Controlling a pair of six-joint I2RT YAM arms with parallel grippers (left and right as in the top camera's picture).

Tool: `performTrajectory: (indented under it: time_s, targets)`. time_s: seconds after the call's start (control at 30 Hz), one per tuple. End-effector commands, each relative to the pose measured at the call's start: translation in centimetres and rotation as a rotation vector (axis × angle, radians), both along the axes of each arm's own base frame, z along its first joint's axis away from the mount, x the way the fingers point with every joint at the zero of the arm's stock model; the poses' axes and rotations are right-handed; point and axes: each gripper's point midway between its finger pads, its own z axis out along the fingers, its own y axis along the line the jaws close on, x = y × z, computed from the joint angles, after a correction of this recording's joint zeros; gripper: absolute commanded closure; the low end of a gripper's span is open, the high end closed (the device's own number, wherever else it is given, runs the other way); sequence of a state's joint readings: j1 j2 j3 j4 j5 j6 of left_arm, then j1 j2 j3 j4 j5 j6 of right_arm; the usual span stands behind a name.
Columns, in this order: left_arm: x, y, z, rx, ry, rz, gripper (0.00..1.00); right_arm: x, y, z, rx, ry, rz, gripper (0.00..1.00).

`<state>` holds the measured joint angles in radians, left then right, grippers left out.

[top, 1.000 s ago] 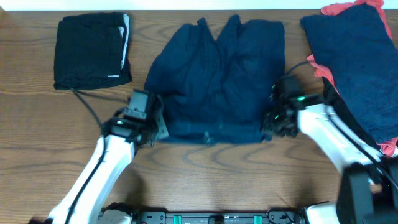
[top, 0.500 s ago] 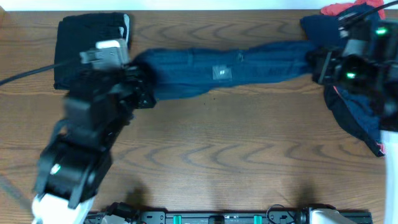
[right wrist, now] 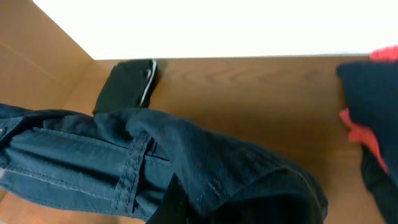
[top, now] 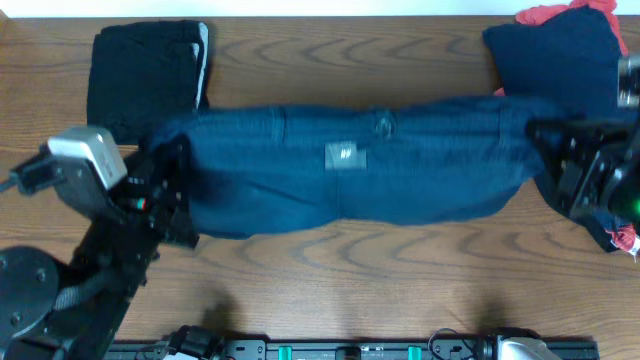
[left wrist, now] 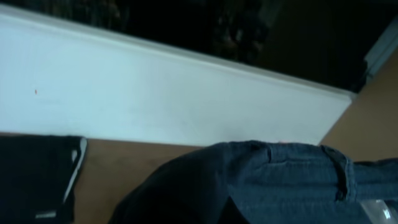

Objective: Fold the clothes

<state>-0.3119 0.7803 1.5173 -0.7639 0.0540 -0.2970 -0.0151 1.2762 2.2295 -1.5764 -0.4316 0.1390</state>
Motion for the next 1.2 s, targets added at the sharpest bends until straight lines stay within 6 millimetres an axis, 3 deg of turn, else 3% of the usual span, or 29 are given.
performTrajectory:
  time_s: [0.0,0.13,0.27,0.43,0.57,0.73,0.87,1.03,1.17]
  targets:
    - [-1.0,6.0,0.7,-0.037,-0.010,0.318,0.94,0.6,-7.7,-2.5,-0.225,0.092,-0.350,0.99]
    - [0.1,5.7,-2.7,-0.006,0.134,0.326,0.94,0.7,-7.7,-4.7,-0.234,0.195,-0.338,0.99]
    - [3.3,4.9,-5.8,0.047,0.260,0.331,0.94,2.8,-8.0,-6.7,-0.232,0.268,-0.343,0.99]
    - [8.6,3.4,-10.1,0.116,0.416,0.334,0.94,6.9,-8.3,-9.9,-0.239,0.365,-0.330,0.99]
    - [13.3,2.2,-14.0,0.164,0.518,0.336,0.94,11.4,-8.2,-12.6,-0.232,0.417,-0.303,0.99]
    - [20.1,0.5,-17.9,0.178,0.538,0.346,0.94,18.5,-7.9,-16.8,-0.260,0.418,-0.256,0.99]
    - [25.7,-1.0,-22.0,0.176,0.534,0.346,0.94,24.3,-7.7,-22.2,-0.256,0.441,-0.238,0.99]
    - [31.1,-2.5,-27.5,0.170,0.521,0.345,0.94,30.9,-6.5,-29.7,-0.195,0.435,-0.179,0.99]
    - [34.3,-3.4,-30.6,0.151,0.480,0.345,0.94,34.9,-5.0,-34.1,-0.145,0.386,-0.130,0.99]
